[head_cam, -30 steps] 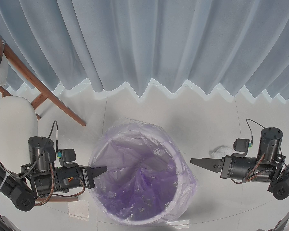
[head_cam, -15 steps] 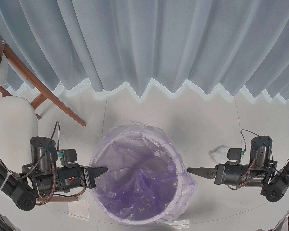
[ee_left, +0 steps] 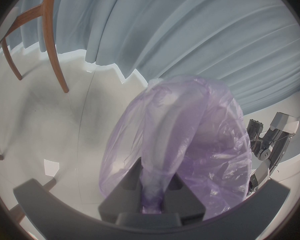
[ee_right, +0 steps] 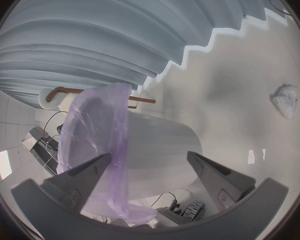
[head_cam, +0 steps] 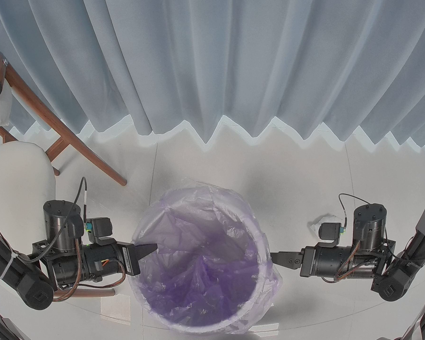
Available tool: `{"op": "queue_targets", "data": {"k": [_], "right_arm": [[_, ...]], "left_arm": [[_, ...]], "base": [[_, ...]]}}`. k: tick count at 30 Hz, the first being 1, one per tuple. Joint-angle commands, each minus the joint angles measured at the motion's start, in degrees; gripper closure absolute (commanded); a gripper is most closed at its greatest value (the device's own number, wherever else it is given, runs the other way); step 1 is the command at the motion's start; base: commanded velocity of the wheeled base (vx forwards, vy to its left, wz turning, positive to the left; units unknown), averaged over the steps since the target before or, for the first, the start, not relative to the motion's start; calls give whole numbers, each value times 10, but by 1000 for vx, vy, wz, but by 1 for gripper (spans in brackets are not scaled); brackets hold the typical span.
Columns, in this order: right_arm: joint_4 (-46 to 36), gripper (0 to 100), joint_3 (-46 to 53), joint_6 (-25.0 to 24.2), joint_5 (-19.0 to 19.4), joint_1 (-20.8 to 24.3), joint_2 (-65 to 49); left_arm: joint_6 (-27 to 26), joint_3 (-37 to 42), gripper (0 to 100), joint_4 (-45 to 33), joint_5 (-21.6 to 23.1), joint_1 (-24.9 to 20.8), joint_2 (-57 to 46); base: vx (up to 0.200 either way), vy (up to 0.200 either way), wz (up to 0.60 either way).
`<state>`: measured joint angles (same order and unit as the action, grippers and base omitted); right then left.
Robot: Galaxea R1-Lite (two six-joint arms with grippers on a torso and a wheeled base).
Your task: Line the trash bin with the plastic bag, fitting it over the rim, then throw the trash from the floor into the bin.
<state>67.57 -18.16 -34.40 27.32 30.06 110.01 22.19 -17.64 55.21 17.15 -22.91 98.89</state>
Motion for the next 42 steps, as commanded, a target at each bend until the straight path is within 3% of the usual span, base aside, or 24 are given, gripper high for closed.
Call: {"op": "queue_targets", "data": {"k": [1, 21, 28, 33, 35, 38, 39, 42], "right_arm": [[3, 100, -7, -8, -1, 10, 3], [8, 100, 2, -11, -56, 17, 28], [71, 100, 15, -10, -60, 17, 85], [172, 100, 42, -6, -82, 7, 132], [219, 100, 82, -1, -89, -2, 132], [224, 100, 135, 2, -85, -2, 108], [224, 0, 152, -1, -83, -2, 101], [224, 0, 177, -12, -75, -7, 93]], "left_arm": [[0, 0, 100, 1, 2, 0, 2], [1, -17, 100, 2, 0, 8, -5], [1, -28, 100, 2, 0, 8, -9], [1, -28, 100, 2, -1, 8, -12], [1, -28, 100, 2, -1, 14, -12], [1, -31, 100, 2, 0, 19, -12], [1, -33, 100, 2, 1, 23, -12], [1, -33, 100, 2, 2, 27, -12]], "base": [[0, 0, 0], [0, 0, 0], [0, 0, 0], [0, 0, 0], [0, 0, 0], [0, 0, 0], [0, 0, 0], [0, 0, 0]]}}
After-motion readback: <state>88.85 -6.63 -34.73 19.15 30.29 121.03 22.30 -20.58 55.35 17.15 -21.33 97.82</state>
